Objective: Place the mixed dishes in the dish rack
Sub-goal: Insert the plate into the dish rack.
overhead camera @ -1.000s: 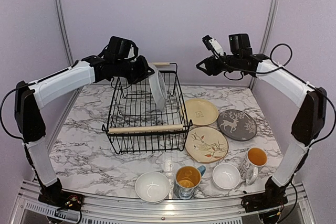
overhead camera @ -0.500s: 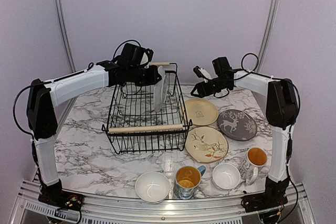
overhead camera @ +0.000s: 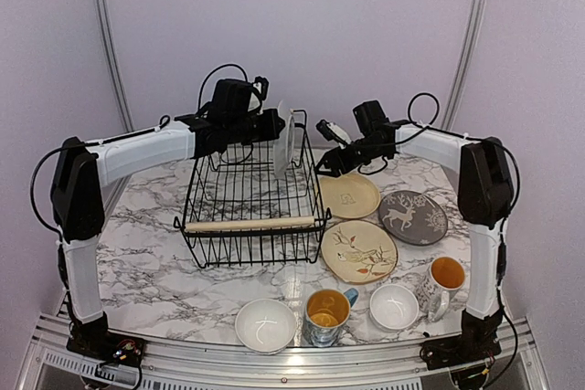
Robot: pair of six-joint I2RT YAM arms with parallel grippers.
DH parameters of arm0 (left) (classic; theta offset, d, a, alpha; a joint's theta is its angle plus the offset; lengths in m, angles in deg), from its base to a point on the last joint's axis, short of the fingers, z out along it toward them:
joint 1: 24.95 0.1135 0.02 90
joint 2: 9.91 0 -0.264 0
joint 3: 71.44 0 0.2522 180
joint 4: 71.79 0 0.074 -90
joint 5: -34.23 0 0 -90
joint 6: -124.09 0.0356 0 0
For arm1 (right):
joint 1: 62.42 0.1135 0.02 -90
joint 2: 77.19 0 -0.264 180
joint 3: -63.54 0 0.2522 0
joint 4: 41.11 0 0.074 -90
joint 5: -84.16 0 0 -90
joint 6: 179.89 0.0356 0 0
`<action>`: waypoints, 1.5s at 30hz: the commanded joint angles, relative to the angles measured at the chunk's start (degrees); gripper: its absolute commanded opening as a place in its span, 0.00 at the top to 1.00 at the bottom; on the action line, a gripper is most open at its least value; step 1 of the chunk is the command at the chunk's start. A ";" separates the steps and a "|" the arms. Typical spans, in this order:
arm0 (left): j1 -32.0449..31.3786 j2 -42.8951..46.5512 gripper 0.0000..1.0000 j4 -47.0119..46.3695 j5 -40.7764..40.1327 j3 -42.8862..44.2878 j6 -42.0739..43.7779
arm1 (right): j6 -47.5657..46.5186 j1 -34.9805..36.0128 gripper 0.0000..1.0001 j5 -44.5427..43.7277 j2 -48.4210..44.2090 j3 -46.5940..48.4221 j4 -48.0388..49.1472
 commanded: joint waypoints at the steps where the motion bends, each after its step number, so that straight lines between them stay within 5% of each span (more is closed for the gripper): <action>1: -0.24 -0.07 1.00 -15.35 -1.88 0.96 2.01 | -1.29 0.40 0.46 1.91 -1.85 -0.56 -0.13; 13: -0.85 -3.29 1.00 -24.85 -5.11 -3.28 0.57 | -3.47 -1.38 0.44 0.74 -11.13 -10.19 2.02; 45: -5.56 0.60 1.00 -29.15 -13.72 -3.40 6.32 | -5.29 1.96 0.44 3.91 -8.90 -13.31 3.00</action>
